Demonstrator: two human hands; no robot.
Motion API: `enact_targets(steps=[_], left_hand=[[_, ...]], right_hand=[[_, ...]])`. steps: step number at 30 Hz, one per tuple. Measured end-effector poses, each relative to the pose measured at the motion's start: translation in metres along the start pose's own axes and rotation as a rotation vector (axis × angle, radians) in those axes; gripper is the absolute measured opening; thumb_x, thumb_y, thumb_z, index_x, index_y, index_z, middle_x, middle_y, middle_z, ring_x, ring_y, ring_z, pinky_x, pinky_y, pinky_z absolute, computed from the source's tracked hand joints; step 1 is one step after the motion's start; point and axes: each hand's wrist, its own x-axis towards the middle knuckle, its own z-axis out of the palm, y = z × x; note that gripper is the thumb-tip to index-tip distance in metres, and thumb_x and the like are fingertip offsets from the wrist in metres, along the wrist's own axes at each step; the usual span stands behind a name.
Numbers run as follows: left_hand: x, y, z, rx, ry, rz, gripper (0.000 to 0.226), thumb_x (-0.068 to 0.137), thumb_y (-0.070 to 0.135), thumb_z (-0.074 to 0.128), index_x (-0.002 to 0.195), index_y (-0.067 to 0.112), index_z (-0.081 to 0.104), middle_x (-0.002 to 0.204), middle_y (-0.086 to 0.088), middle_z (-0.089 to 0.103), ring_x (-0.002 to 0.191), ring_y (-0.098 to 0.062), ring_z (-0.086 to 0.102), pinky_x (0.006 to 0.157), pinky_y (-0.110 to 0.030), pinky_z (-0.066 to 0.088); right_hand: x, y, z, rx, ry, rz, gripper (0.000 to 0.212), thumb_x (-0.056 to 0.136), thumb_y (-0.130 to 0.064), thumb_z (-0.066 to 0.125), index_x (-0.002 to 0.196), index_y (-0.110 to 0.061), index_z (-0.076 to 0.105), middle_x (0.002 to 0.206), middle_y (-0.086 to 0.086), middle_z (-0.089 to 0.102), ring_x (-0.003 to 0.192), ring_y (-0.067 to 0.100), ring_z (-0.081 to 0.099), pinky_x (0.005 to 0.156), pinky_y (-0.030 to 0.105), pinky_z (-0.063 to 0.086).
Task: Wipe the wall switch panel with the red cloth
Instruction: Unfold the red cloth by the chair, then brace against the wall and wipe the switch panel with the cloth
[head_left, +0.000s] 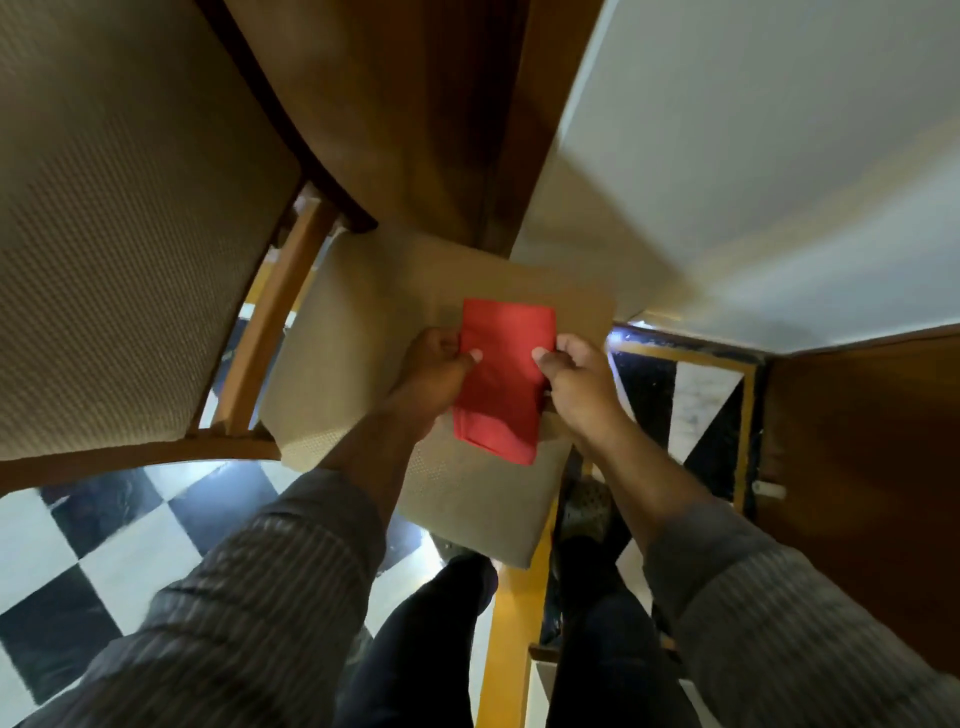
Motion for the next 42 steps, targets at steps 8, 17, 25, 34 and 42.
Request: enact_targets(steps=[8,17,25,34,42], left_hand=[[-0.088,0.139,0.024,-0.018,-0.202,0.276,0.015,0.101,0.009,0.061,0.111,0.004,0.07,0.12,-0.022,0.073,0.1,-0.029,0.068,0.1,-0.048,0.055],[-0.193,0.26,0.081,0.001,-0.271,0.606,0.007,0.101,0.024,0.063,0.1,0.019,0.068,0.098,-0.003,0.076,0.092,-0.023,0.072,0.084,-0.043,0.06],[-0.26,0.321,0.159,-0.007,-0.308,0.815,0.004,0.102,0.024,0.062,0.104,0.021,0.064,0.106,-0.003,0.074,0.103,-0.027,0.072,0.084,-0.042,0.061],[-0.309,0.394,0.262,-0.057,-0.288,1.001,0.009,0.101,0.017,0.062,0.107,0.021,0.067,0.092,0.006,0.079,0.083,-0.01,0.076,0.066,-0.027,0.059],[-0.328,0.443,0.35,-0.103,-0.141,1.125,0.006,0.098,0.016,0.067,0.103,0.019,0.067,0.093,-0.009,0.074,0.084,-0.021,0.072,0.069,-0.038,0.062]], right_hand=[[-0.069,-0.132,-0.09,0.092,0.166,-0.25,0.012,0.1,-0.02,0.055,0.107,-0.019,0.065,0.099,0.003,0.073,0.089,0.023,0.07,0.08,0.042,0.059],[-0.157,-0.23,-0.2,0.234,0.311,-0.549,0.016,0.101,-0.016,0.054,0.113,-0.015,0.065,0.095,-0.001,0.074,0.079,0.011,0.071,0.074,0.035,0.059],[-0.204,-0.272,-0.297,0.28,0.47,-0.755,0.014,0.1,-0.017,0.056,0.101,-0.029,0.064,0.095,-0.009,0.074,0.081,0.007,0.071,0.072,0.026,0.059],[-0.209,-0.314,-0.426,0.291,0.463,-0.945,0.017,0.099,-0.012,0.057,0.104,-0.025,0.065,0.101,-0.002,0.075,0.091,0.015,0.072,0.086,0.037,0.059],[-0.177,-0.343,-0.528,0.257,0.438,-1.088,0.015,0.098,-0.014,0.059,0.104,-0.026,0.066,0.104,-0.002,0.073,0.092,0.014,0.071,0.078,0.031,0.058]])
